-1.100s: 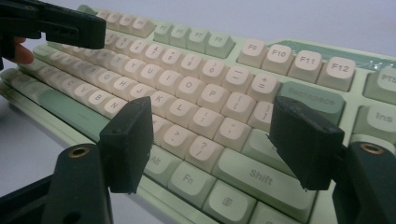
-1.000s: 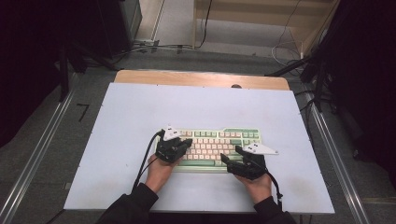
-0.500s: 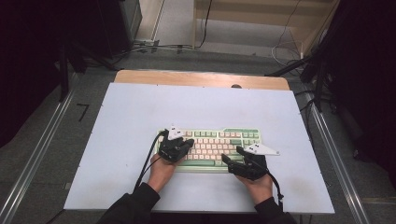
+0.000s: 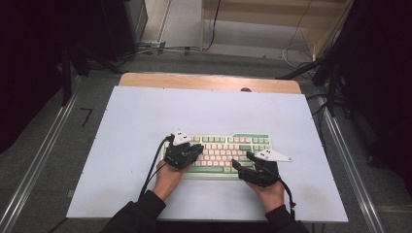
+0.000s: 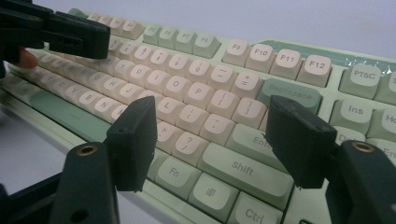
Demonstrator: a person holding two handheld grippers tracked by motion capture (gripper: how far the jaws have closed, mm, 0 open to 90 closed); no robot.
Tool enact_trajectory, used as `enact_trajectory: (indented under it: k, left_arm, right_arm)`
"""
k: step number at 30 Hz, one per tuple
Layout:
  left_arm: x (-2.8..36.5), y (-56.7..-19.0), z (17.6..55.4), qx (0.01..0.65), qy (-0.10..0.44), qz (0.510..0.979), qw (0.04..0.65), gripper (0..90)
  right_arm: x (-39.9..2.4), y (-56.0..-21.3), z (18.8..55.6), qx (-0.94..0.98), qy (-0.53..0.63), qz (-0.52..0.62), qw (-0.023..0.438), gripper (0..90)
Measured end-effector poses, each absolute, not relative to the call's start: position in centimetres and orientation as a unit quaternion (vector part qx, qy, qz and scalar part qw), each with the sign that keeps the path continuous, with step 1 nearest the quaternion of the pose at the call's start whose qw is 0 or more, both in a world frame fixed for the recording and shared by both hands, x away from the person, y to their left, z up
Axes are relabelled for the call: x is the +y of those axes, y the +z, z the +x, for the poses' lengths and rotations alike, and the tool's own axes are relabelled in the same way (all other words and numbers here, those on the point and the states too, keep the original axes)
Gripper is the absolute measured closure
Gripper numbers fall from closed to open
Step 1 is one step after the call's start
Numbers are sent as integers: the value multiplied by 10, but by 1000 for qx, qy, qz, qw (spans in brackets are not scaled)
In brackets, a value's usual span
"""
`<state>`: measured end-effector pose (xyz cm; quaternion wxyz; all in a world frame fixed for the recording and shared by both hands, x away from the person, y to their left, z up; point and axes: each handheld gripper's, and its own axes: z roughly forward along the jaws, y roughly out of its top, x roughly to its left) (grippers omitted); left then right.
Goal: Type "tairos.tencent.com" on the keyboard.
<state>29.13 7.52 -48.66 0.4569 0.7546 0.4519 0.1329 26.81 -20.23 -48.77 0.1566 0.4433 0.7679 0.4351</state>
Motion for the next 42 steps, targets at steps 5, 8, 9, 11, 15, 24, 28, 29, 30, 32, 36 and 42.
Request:
enact_trajectory:
  k: [5, 8, 9, 11, 15, 24, 28, 29, 30, 32, 36, 42]
  left_arm:
    - [80, -480, 287, 451, 139, 743, 474, 552]
    - [84, -478, 285, 458, 148, 734, 478, 502]
    - [86, -478, 284, 459, 150, 733, 479, 498]
    - [89, -478, 284, 464, 156, 729, 479, 481]
    - [96, -479, 282, 473, 159, 725, 474, 457]
    - [112, -480, 277, 495, 169, 710, 472, 414]
    - [118, -480, 276, 501, 170, 706, 471, 410]
    - [119, -480, 276, 501, 170, 706, 470, 409]
    - [120, -481, 276, 502, 172, 706, 469, 409]
    - [123, -481, 276, 503, 172, 705, 469, 409]
    - [125, -481, 276, 505, 173, 705, 467, 410]
    - [126, -482, 276, 506, 173, 703, 469, 410]
  right_arm:
    - [-202, -487, 268, 767, 439, 440, 159, 480]
    - [-202, -487, 267, 767, 442, 438, 156, 617]
    - [-201, -487, 268, 768, 443, 435, 155, 659]
    - [-199, -487, 268, 772, 442, 431, 153, 724]
    - [-194, -488, 268, 776, 443, 423, 150, 819]
    - [-182, -491, 272, 792, 434, 406, 137, 876]
    - [-178, -492, 273, 798, 429, 401, 134, 876]
    - [-177, -492, 273, 799, 428, 401, 134, 876]
    - [-177, -492, 273, 799, 428, 401, 133, 876]
    - [-177, -493, 273, 800, 426, 401, 131, 876]
    - [-176, -494, 273, 802, 423, 400, 130, 876]
    - [-174, -496, 273, 805, 421, 397, 128, 876]
